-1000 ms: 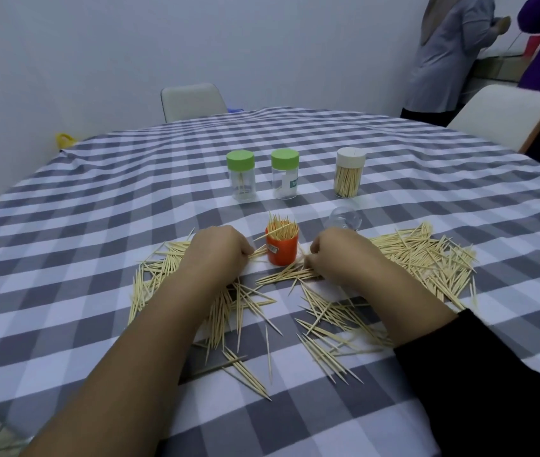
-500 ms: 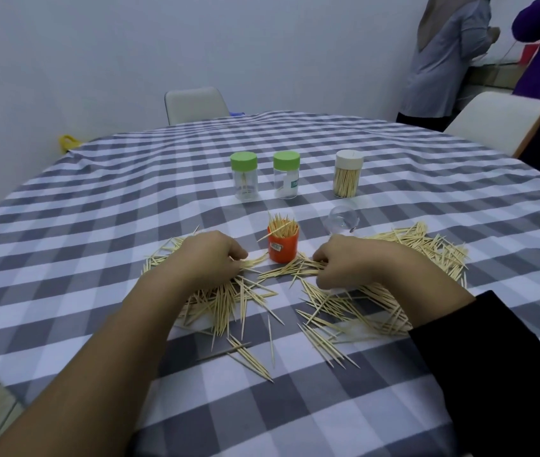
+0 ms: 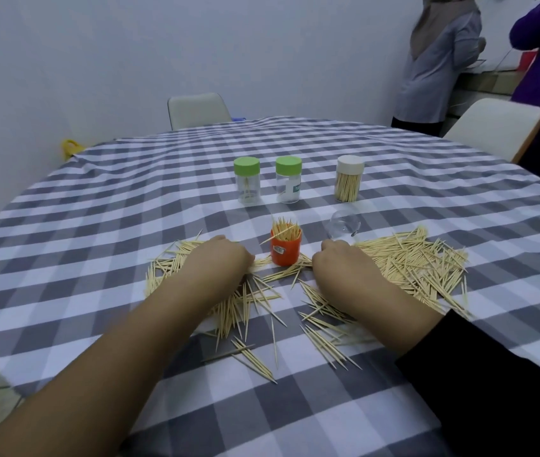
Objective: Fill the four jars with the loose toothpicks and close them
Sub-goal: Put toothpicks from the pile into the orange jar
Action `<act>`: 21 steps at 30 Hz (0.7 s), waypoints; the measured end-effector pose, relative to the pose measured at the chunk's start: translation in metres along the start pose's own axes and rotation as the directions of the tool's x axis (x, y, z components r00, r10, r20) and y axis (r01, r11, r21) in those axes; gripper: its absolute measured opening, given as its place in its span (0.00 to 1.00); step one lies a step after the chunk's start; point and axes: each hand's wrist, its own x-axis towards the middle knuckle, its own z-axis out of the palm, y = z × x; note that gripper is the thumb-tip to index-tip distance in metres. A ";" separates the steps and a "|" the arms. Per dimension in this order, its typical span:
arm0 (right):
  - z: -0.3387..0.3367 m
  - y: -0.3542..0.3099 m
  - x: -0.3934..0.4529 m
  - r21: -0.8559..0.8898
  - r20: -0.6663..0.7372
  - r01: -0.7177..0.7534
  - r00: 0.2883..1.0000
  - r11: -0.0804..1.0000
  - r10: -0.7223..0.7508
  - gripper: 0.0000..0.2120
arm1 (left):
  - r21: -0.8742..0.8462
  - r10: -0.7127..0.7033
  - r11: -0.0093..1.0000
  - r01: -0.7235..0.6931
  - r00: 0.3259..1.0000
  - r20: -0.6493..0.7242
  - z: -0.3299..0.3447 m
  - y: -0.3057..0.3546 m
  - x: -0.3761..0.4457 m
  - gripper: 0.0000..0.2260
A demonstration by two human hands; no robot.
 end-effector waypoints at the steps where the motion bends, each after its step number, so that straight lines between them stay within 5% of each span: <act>1: 0.001 0.000 0.000 -0.010 -0.021 -0.006 1.000 1.000 0.006 0.13 | 0.040 0.009 0.999 -0.008 1.000 -0.027 -0.001 0.003 -0.001 0.19; 9: -0.004 0.004 0.001 0.019 -0.019 -0.129 0.991 0.991 0.130 0.13 | -0.053 -0.065 0.997 0.058 0.988 -0.144 0.002 0.006 -0.002 0.20; 12: -0.009 0.011 0.008 0.176 0.136 -0.307 0.949 0.935 0.286 0.13 | -0.162 -0.110 0.982 0.092 0.988 -0.105 0.000 0.000 0.001 0.21; 15: -0.010 0.022 0.017 0.403 0.120 -0.316 0.949 0.859 0.293 0.10 | -0.275 -0.142 0.955 0.109 0.984 -0.104 -0.004 -0.008 0.004 0.19; 17: -0.017 0.026 0.021 0.580 0.133 -0.331 0.940 0.744 0.315 0.09 | -0.380 -0.174 0.916 0.127 0.980 -0.094 -0.010 -0.012 0.003 0.17; 21: -0.030 0.030 0.028 0.905 0.139 -0.273 0.914 0.326 0.381 0.10 | -0.713 -0.291 0.700 0.048 0.930 -0.223 -0.020 -0.019 0.004 0.13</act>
